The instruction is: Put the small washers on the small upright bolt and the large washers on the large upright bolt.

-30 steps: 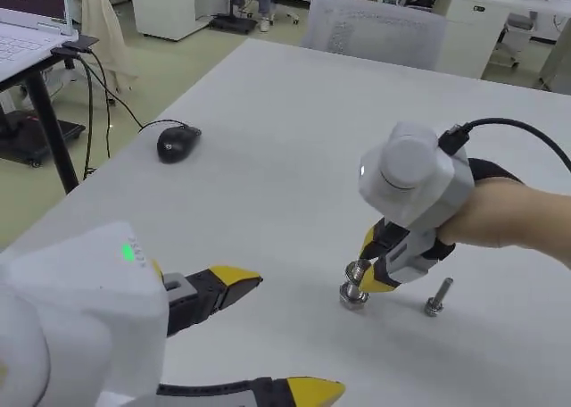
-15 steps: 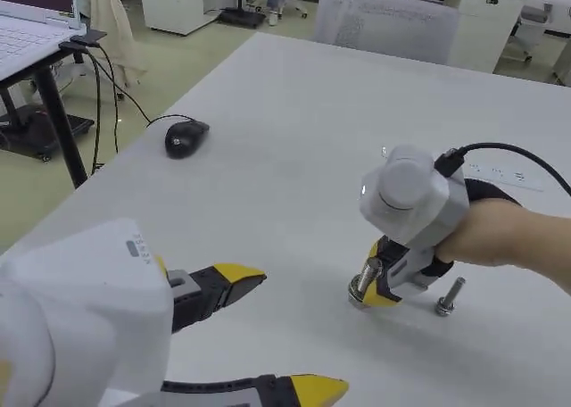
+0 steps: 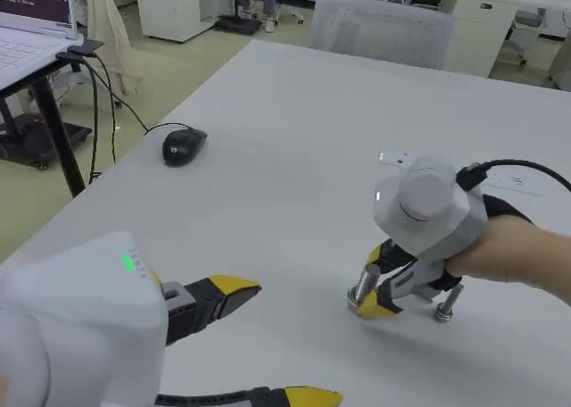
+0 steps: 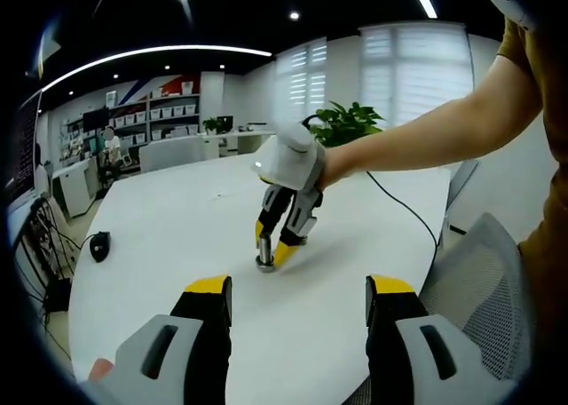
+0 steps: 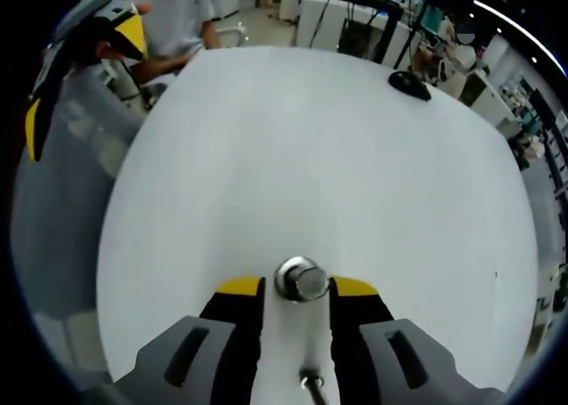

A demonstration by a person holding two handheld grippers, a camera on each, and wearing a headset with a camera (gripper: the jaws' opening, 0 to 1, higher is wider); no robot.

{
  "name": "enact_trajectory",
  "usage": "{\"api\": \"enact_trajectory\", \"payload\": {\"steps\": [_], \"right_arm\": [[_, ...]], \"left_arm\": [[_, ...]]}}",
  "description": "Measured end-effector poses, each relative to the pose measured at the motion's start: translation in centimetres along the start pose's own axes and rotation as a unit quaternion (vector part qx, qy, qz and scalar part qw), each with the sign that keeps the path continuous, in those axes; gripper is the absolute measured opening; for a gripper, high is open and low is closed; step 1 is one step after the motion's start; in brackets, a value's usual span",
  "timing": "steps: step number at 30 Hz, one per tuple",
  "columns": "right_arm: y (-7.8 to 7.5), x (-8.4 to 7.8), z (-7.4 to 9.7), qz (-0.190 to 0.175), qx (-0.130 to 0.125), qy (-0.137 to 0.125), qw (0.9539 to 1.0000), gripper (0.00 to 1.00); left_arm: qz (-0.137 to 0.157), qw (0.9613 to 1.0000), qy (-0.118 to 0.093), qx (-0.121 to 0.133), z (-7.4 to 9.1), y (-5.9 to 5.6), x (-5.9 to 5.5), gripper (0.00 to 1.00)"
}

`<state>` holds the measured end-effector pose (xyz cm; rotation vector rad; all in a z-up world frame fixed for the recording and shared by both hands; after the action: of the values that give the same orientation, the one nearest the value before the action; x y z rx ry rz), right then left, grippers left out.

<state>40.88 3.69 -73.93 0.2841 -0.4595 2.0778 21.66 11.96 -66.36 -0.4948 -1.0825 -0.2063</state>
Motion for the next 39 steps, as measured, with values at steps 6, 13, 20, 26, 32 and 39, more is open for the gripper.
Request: {"api": "enact_trajectory", "payload": {"steps": [6,13,20,26,32,39], "right_arm": [[1.0,0.5,3.0,-0.024,-0.056,-0.044,0.9972,0.29],[4.2,0.4,7.1,-0.060,-0.123,-0.089,0.9866,0.29],[7.9,-0.3,10.4,-0.081,-0.190,-0.138,0.9687,0.28],[11.5,-1.7,12.0,-0.146,-0.215,-0.205,0.9435,0.28],[15.2,-3.3,12.5,-0.185,-0.238,-0.237,0.9235,0.31],[19.9,-3.7,12.8,-0.247,-0.238,-0.296,0.8915,0.43]], "left_arm": [[-0.007,0.9999,0.003,-0.009,0.1,-0.3,0.1,0.60],[-0.022,0.9994,0.007,-0.024,0.1,-0.6,0.5,0.60],[-0.034,0.9987,0.006,-0.037,0.6,-0.6,1.2,0.60],[-0.030,0.9978,-0.009,-0.058,0.7,-1.0,1.9,0.61],[-0.030,0.9965,-0.003,-0.078,0.7,-1.3,1.3,0.62],[-0.021,0.9937,0.006,-0.110,1.0,-2.1,0.4,0.62]]}}
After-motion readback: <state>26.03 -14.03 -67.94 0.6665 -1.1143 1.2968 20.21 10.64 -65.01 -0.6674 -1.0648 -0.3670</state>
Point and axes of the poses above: the centre of the closed fingertips' face, and the gripper's own axes: z roughly backward along the fingers, y roughly to its left, x roughly out of its top, the point moved 6 cm from there along z, roughly backward along the fingers, and after that the axes turned 14 degrees about z, right-handed, at the moved point
